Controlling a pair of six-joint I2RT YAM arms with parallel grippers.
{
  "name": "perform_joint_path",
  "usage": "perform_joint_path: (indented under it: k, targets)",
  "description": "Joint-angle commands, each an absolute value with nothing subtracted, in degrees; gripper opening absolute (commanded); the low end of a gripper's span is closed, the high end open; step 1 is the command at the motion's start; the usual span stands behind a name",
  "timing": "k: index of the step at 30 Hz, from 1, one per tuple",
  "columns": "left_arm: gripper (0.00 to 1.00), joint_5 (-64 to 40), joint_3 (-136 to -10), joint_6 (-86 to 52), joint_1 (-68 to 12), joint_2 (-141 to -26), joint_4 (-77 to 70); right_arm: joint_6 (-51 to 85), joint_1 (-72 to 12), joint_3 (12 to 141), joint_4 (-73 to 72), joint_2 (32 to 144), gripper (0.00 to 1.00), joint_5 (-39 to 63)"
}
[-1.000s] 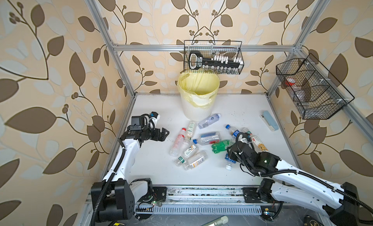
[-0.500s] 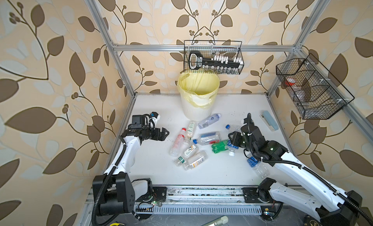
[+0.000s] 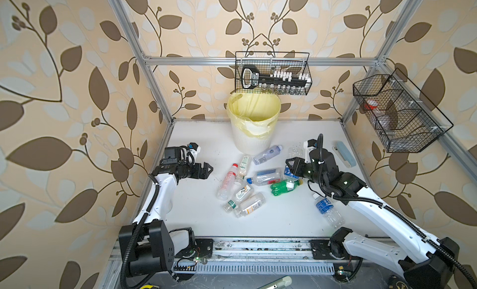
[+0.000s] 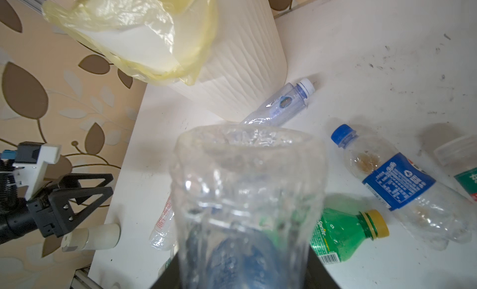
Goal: Throw the plastic bottles in the bin
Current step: Throw the plastic bottle into the trash bin.
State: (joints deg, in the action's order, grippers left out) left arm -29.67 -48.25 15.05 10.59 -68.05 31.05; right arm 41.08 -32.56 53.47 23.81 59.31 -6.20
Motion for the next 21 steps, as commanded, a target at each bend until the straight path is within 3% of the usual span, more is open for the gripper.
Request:
perform_joint_path:
  k: [1,21]
  targets:
    - [0.99,-31.11,-50.66,15.53,11.31,-67.5,31.99,40.34,-32.41,56.88,21.49,59.68,0.39,-6.03]
    - [0.99,-35.5,-50.41,15.21,11.6,-68.74,31.99,37.06,-32.8,72.57,16.31,66.75,0.37,-7.06]
